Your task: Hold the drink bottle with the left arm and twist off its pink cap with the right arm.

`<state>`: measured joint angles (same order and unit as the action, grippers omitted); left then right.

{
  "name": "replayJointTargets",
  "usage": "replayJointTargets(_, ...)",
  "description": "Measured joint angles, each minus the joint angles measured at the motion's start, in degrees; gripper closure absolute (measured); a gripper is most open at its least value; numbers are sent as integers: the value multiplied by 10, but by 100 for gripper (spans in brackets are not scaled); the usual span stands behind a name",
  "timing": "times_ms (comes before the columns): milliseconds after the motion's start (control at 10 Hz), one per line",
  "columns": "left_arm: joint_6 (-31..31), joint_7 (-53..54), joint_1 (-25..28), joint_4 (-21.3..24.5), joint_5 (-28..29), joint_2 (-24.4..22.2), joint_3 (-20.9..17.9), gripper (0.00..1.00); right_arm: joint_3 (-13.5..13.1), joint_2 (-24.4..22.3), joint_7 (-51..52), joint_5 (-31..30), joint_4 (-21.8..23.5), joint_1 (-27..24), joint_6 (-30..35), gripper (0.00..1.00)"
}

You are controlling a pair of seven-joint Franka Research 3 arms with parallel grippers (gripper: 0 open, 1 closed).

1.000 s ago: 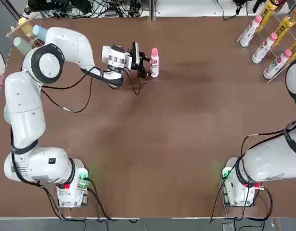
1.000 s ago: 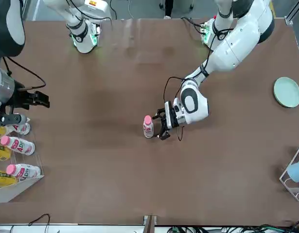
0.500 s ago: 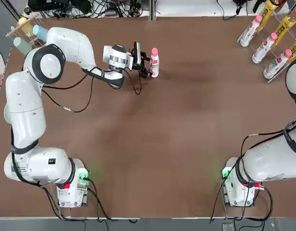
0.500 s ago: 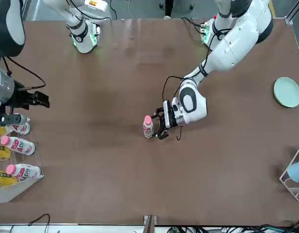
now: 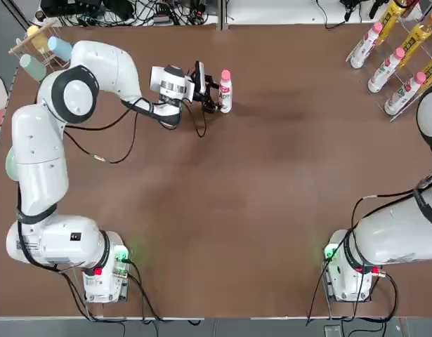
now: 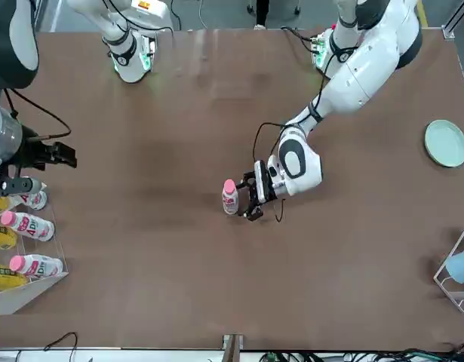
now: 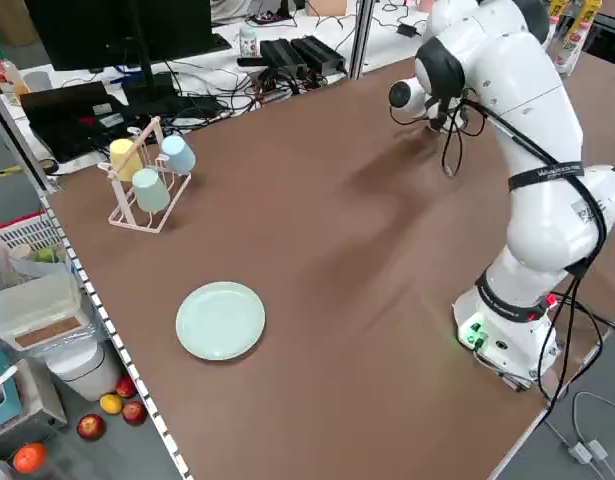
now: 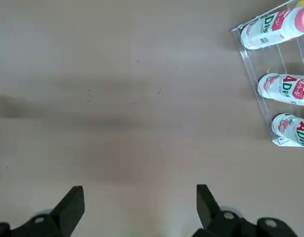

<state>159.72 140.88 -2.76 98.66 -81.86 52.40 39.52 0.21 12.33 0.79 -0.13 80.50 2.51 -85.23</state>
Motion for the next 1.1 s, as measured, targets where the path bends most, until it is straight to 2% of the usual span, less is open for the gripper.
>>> replayJointTargets(1100, 11, 2, -32, -18, -22, 8, -14, 2, 2, 0, 0, 4, 0, 4, -2, 0)
